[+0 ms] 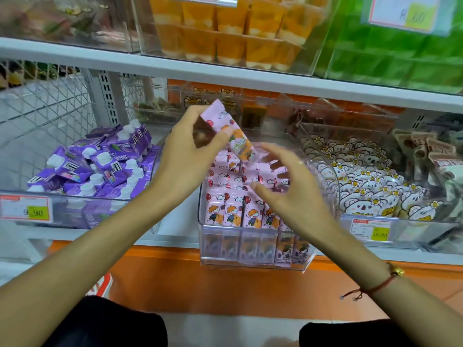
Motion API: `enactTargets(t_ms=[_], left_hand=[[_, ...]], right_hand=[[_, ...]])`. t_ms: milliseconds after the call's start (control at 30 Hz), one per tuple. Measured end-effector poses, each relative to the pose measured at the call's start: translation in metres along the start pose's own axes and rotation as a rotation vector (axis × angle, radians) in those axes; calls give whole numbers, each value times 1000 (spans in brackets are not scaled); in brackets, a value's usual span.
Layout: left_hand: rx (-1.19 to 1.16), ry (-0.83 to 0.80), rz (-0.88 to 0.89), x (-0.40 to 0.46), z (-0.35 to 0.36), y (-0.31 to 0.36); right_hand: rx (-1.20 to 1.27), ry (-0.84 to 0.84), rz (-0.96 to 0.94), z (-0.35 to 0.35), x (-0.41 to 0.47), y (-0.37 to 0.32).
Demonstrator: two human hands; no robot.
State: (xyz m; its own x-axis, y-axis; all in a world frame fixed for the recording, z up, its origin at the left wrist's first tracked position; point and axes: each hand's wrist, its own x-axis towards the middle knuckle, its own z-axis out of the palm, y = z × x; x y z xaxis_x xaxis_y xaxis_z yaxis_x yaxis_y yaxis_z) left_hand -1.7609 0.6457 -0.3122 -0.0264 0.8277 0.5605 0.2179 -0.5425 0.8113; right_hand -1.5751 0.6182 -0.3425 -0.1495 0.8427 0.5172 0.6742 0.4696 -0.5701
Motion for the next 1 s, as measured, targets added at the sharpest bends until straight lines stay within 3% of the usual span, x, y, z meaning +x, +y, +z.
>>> enactTargets(t_ms=[133, 233, 433, 600, 767, 900, 1000], left_hand=[[50, -11, 52, 8, -4, -10], [238, -99, 54, 17, -2, -19], [549, -429, 53, 44, -10, -28], [928, -496, 242, 66, 8, -28], [1153, -566, 248, 73, 34, -44], [1211, -693, 248, 77, 40, -49], [1138, -668, 279, 76, 32, -43]], right_hand=[[-272, -264, 18, 5, -2, 17], [-399, -348, 18, 7, -2, 18], [-407, -366, 12, 6, -1, 20], [-412, -362, 8, 6, 1, 20], [-408, -360, 1, 8, 0, 21], [-403, -352, -2, 6, 0, 22], [-407, -363, -7, 6, 0, 22]])
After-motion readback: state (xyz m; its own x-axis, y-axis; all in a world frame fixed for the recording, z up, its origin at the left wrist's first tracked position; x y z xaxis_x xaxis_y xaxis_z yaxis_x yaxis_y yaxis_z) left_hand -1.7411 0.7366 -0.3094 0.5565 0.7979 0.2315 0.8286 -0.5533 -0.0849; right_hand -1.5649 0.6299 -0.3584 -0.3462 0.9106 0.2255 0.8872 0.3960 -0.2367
